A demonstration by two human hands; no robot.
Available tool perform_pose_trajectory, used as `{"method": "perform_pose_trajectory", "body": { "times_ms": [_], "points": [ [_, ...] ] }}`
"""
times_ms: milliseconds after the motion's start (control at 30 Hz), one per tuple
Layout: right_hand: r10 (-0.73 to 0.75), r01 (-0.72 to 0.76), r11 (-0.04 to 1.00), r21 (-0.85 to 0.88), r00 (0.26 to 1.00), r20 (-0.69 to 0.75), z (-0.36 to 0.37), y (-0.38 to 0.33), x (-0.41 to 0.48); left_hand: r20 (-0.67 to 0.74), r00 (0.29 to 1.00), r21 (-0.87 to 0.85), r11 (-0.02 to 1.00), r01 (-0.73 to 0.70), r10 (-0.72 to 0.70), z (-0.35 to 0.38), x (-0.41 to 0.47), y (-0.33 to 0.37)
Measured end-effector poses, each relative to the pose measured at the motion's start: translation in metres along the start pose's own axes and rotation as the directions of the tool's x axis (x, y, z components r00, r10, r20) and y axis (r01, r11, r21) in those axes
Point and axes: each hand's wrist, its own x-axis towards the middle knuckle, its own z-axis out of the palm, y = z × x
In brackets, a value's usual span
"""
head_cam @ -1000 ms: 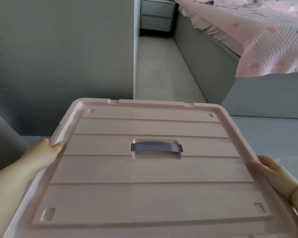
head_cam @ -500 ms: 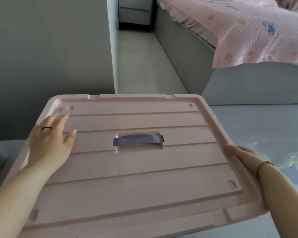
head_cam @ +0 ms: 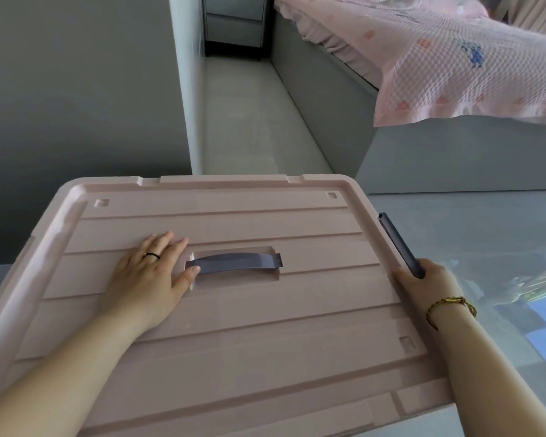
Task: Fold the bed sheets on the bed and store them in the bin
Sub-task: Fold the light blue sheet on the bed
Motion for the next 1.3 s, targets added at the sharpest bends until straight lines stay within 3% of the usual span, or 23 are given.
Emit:
{"method": "perform_pose_trajectory", "body": {
  "times_ms": [233,333,467,633,800,900,1000,1067,1133,1233,1300],
  "points": [
    [-0.021,0.019,0.998,-0.061,0.999,-0.029,-0.001,-0.002,-0.001,0.021,1.000,-0.026,1.000,0.003,-0.003,-0.005,-0.003,0.001],
    [0.022,-0.014,0.995,-0.103,0.997,0.078,-0.010,-0.012,0.004,0.008,1.000,-0.012,1.000,-0.002,0.003,-0.003,-0.004,0.003],
    [0.107,-0.110,0.994,0.002,0.972,0.207,-0.012,-0.033,0.016,-0.052,0.998,0.002,1.000,-0.028,0.028,0.005,-0.005,0.000],
    [0.091,-0.090,0.980,-0.178,0.996,-0.001,0.007,-0.036,0.023,-0.085,0.994,0.125,0.991,-0.055,0.066,0.012,-0.005,-0.002],
    [0.066,-0.077,0.966,-0.246,0.996,-0.052,0.009,-0.036,0.021,-0.105,0.988,0.136,0.986,-0.097,0.112,0.014,-0.006,-0.002],
    [0.074,-0.086,0.963,-0.255,0.996,-0.056,0.010,-0.040,0.016,-0.137,0.981,0.059,0.990,-0.130,0.137,0.011,-0.005,-0.005],
    [0.031,-0.060,0.915,-0.399,0.996,-0.079,0.014,-0.048,0.011,-0.225,0.971,-0.266,0.953,-0.144,0.084,0.001,-0.008,-0.010],
    [-0.098,0.044,0.923,-0.381,0.987,-0.124,0.019,-0.070,0.003,-0.315,0.948,-0.393,0.915,-0.089,-0.043,-0.015,-0.010,-0.023],
    [-0.297,0.249,0.922,-0.298,0.947,-0.126,0.032,-0.109,-0.013,-0.365,0.914,-0.420,0.907,0.009,-0.179,-0.031,-0.010,-0.046],
    [-0.590,0.597,0.780,-0.188,0.801,0.096,0.080,-0.187,-0.056,-0.347,0.840,-0.449,0.860,0.242,-0.418,-0.046,-0.013,-0.095],
    [-0.699,0.745,0.654,-0.131,0.662,0.272,0.121,-0.233,-0.089,-0.163,0.778,-0.579,0.697,0.423,-0.607,-0.050,-0.020,-0.120]
  ]
}}
